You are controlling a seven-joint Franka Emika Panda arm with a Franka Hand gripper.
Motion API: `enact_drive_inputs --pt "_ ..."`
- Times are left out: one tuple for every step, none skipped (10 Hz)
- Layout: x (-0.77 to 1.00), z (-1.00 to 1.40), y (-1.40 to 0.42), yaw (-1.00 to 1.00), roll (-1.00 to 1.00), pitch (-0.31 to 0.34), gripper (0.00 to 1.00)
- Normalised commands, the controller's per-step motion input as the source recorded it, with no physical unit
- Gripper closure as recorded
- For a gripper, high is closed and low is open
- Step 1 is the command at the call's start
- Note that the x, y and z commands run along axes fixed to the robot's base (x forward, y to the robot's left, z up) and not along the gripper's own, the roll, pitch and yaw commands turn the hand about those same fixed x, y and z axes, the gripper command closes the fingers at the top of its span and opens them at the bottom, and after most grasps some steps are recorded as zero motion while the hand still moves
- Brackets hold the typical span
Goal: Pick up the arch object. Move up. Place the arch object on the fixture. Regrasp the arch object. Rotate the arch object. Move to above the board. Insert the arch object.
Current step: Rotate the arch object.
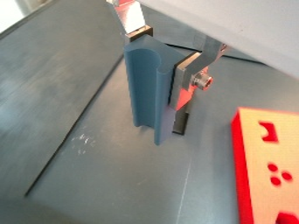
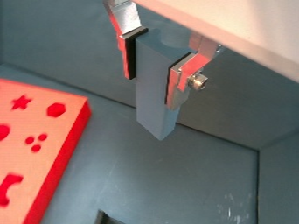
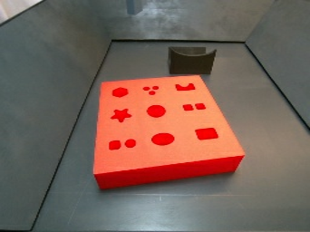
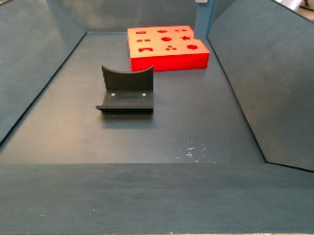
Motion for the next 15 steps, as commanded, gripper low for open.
enact_drive_inputs --pt "-0.03 0.02 0.02 -1.00 -0.08 0.025 1.00" --pt "-0.03 0.02 0.02 -1.00 -0.09 0.029 1.00" --pt "-0.03 0.02 0.02 -1.00 -0.11 0.035 1.00" --pt "0.00 0.00 0.00 -1.00 -0.04 0.012 1.00" --pt "0.00 0.00 0.00 -1.00 -0.04 0.013 1.00" --pt "0.00 0.00 0.00 -1.00 -0.05 0.014 1.00" --pt "0.00 0.00 0.00 -1.00 -0.05 0.015 1.00" --pt "0.00 0.00 0.01 -1.00 -0.05 0.017 1.00" --pt "0.00 0.00 0.01 -1.00 -0.06 0.019 1.00" --pt "0.00 0.00 0.01 -1.00 -0.07 0.022 1.00" --pt "0.00 0.00 0.01 -1.00 -0.08 0.024 1.00" --pt "0.00 0.00 0.01 -1.00 -0.09 0.029 1.00" --pt "0.00 0.00 0.01 -1.00 -0.11 0.035 1.00" --pt "0.00 0.00 0.01 -0.92 -0.14 0.043 1.00" --pt "0.00 0.00 0.01 -0.76 -0.14 0.042 1.00"
